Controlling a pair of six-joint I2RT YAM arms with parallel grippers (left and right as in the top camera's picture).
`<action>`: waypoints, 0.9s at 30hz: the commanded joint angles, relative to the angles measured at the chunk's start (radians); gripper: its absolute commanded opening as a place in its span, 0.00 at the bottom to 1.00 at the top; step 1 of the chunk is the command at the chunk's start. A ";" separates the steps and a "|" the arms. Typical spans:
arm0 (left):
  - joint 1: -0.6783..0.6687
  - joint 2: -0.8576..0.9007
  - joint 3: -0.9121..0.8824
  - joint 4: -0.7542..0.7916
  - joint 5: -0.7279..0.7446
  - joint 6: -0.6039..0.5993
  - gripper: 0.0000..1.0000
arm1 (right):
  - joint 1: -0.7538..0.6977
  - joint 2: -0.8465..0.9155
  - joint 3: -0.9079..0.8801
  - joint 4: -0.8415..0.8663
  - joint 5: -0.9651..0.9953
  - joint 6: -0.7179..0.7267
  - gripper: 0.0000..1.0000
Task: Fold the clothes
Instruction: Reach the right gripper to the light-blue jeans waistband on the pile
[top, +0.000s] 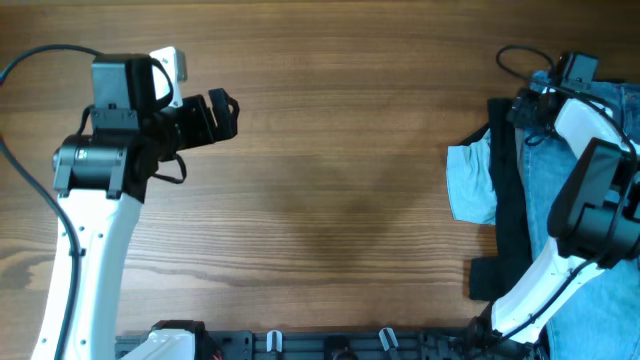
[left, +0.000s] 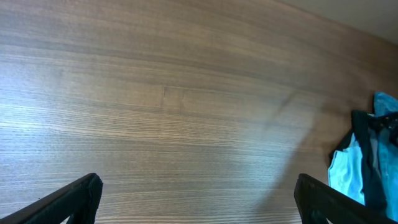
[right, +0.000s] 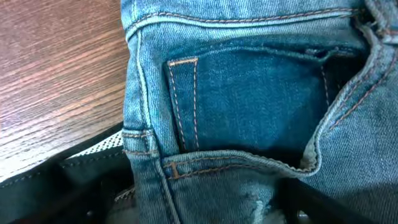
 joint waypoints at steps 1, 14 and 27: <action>-0.004 0.037 0.019 0.002 0.020 0.012 0.99 | 0.003 0.049 0.013 0.004 -0.036 -0.039 0.52; -0.004 0.043 0.019 -0.005 0.046 0.012 0.97 | -0.002 -0.066 0.017 0.035 -0.209 0.034 0.59; -0.004 0.043 0.019 -0.005 0.053 0.012 0.96 | -0.034 -0.015 0.008 -0.020 -0.072 0.095 0.30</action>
